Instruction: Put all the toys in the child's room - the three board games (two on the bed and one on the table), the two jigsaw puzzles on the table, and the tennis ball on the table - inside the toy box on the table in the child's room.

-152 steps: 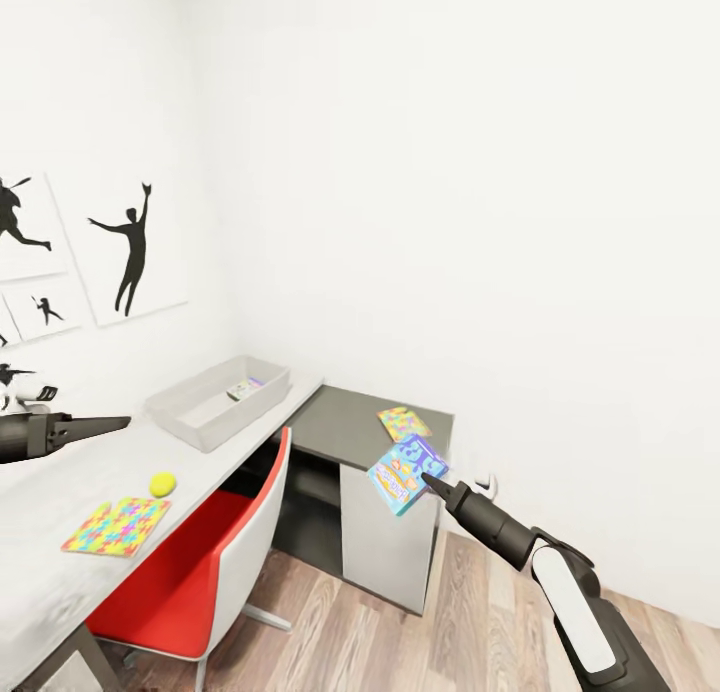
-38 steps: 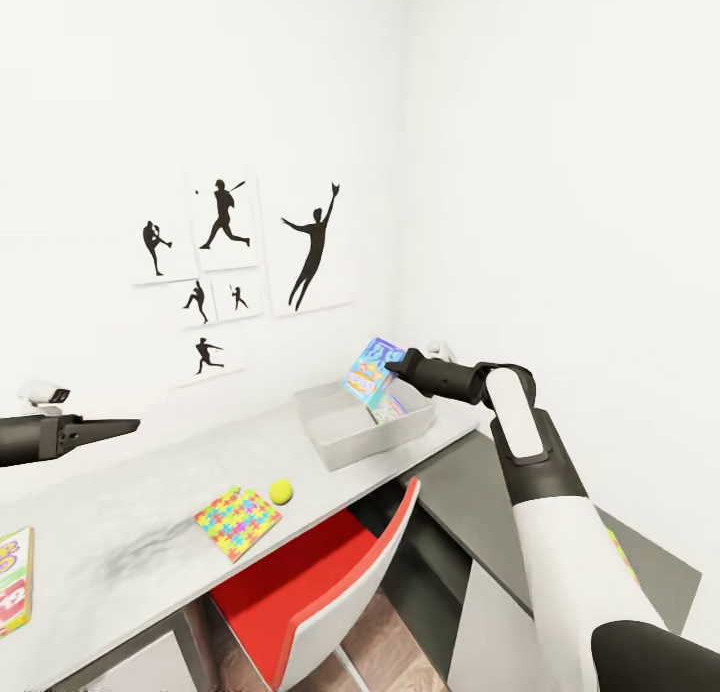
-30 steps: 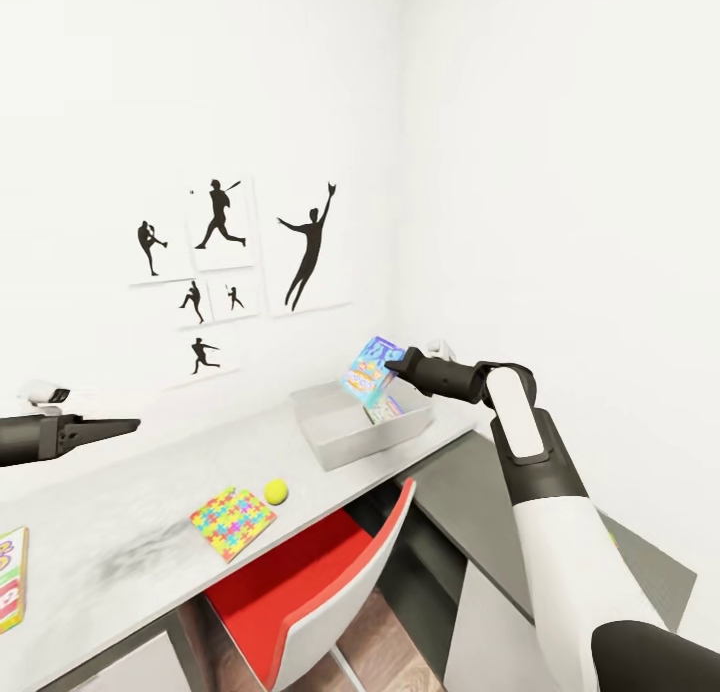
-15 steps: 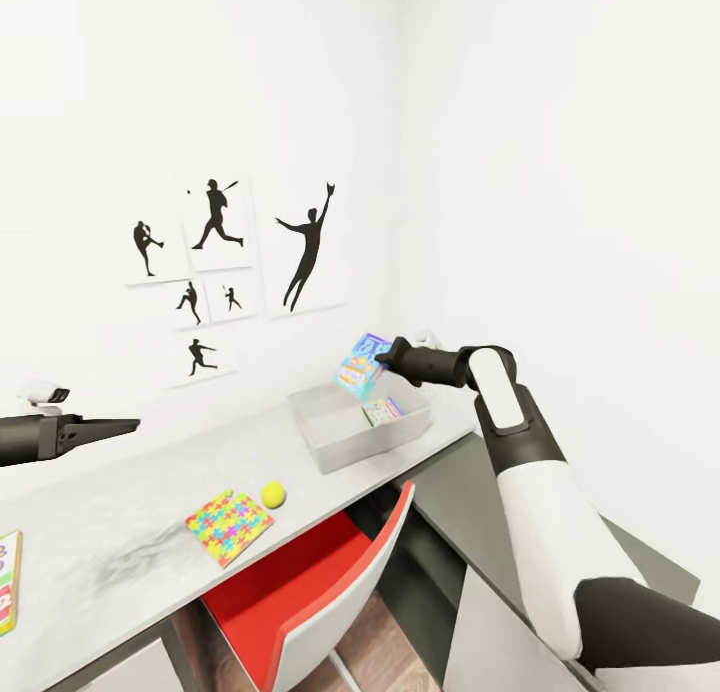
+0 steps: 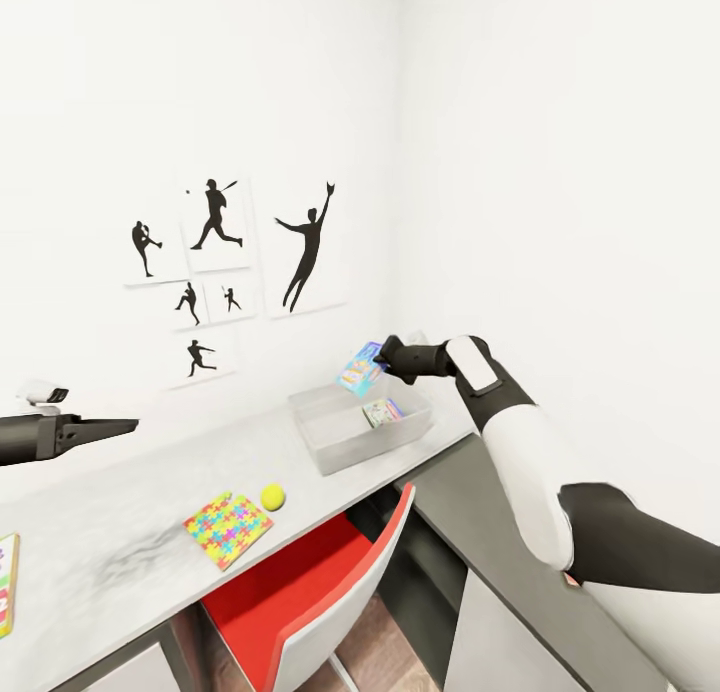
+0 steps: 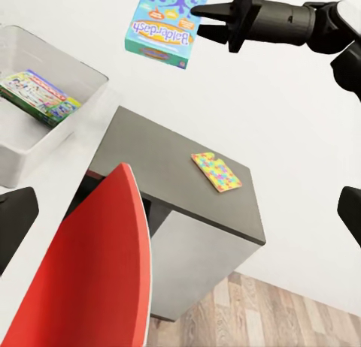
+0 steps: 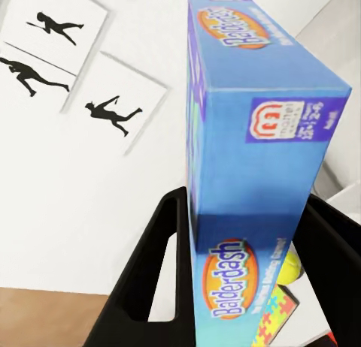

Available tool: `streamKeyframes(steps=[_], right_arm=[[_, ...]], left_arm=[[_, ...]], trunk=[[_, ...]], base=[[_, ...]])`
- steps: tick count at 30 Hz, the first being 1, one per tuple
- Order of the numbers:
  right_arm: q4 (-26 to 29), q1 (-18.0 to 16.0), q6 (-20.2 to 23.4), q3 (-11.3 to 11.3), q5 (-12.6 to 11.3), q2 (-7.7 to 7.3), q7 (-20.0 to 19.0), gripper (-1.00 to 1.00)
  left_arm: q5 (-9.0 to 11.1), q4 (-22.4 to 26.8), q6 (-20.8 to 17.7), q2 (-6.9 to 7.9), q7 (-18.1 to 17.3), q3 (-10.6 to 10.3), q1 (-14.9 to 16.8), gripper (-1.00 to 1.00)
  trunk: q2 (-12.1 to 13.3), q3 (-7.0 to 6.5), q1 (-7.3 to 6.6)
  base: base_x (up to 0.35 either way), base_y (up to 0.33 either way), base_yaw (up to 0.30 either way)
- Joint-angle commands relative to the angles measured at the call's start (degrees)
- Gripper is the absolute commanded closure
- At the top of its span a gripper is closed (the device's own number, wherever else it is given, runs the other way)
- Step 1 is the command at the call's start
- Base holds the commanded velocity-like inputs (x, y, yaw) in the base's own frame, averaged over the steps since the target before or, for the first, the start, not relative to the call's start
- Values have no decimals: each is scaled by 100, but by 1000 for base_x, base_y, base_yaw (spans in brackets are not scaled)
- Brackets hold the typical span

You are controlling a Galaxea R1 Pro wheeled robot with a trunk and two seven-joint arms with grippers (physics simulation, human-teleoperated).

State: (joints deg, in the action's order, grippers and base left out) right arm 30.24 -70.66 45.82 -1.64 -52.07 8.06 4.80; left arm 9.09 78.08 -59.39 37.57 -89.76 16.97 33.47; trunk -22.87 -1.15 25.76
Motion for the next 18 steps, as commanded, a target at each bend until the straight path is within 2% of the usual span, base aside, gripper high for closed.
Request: streamKeyframes(steps=[1,9,18], right_arm=[[-24,-7,5,-16,-58,6,49,100],[-69,8,-22,3,-50,11,48,100],[-71,26,-22,-11,-48,3,47,100]], left_arm=[[-7,-2,-61,5,-24,-1,2,-100],[-13,-3,-61,23,-24,-1,2,-100],[-5,-4,-61,22,-24,-1,2,-100]], trunk=[[-5,3,3],[-5,3,3],[-5,3,3]], base=[[26,0,0],[7,0,17],[0,0,240]])
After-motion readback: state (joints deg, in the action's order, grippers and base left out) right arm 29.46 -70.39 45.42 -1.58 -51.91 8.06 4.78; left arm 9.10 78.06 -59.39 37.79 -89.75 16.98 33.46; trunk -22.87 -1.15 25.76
